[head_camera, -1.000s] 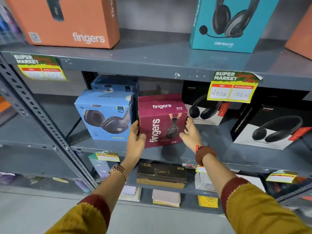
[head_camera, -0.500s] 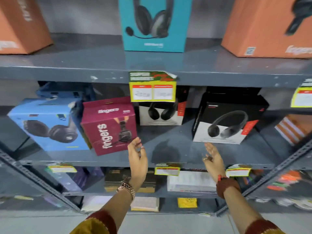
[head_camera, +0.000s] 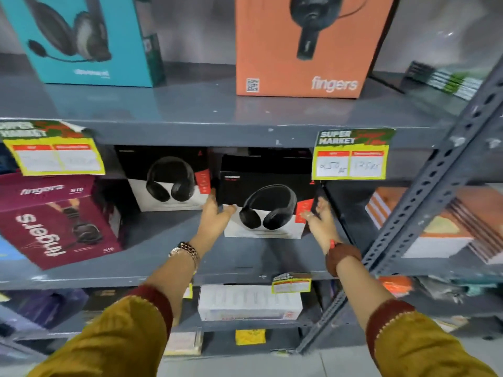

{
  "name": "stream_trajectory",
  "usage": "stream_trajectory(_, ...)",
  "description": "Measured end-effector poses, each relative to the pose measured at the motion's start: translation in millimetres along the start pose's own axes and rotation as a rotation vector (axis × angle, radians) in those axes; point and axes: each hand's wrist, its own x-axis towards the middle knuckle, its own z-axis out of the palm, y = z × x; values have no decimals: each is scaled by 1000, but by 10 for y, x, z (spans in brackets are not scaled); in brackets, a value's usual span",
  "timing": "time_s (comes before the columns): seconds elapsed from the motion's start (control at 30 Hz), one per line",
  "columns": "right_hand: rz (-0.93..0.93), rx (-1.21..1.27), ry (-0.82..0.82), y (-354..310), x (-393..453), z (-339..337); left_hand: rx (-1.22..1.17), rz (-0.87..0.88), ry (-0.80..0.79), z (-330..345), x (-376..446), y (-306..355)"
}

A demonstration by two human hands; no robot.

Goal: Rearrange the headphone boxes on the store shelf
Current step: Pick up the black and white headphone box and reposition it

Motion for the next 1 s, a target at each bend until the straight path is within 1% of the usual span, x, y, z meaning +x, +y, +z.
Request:
stream_trajectory(0.1, 17, -35, -47, 19, 118, 12, 60, -41, -2, 92, 38, 51)
stream_trajectory(0.17, 14, -44, -23, 71, 116, 21, 73, -58, 15, 110, 40, 29)
stream_trajectory(0.33, -69, -24, 62, 17, -153, -109, 46, -68, 17, 82, -175, 14)
stream_trajectory(0.4, -103, -47, 83, -15, -291, -221, 68, -54, 2, 61, -320, -18)
stream_trajectory(0.43, -120, -96, 94, -13, -374, -298, 87, -42, 0, 55, -406, -32)
stream_trajectory(0.5, -155, -201, 133, -2, -530, -464, 166, -19, 25, 56, -586, -21)
stream_trajectory(0.63, -157, -293, 233, -88, -959, -708, 378, 41, 111, 111, -980, 138)
stream_trajectory(0.73, -138, -320, 300, -125, -1217, -840, 447, 58, 108, 94, -1155, 158)
stream_trajectory(0.9, -151, -278, 270, -102, -1414, -812, 457, 51, 82, -84, -1301, 172)
stream_trajectory(1.0, -165, -269, 226, -146, -1428, -615, 462, 42, 101, -291, -1286, 159)
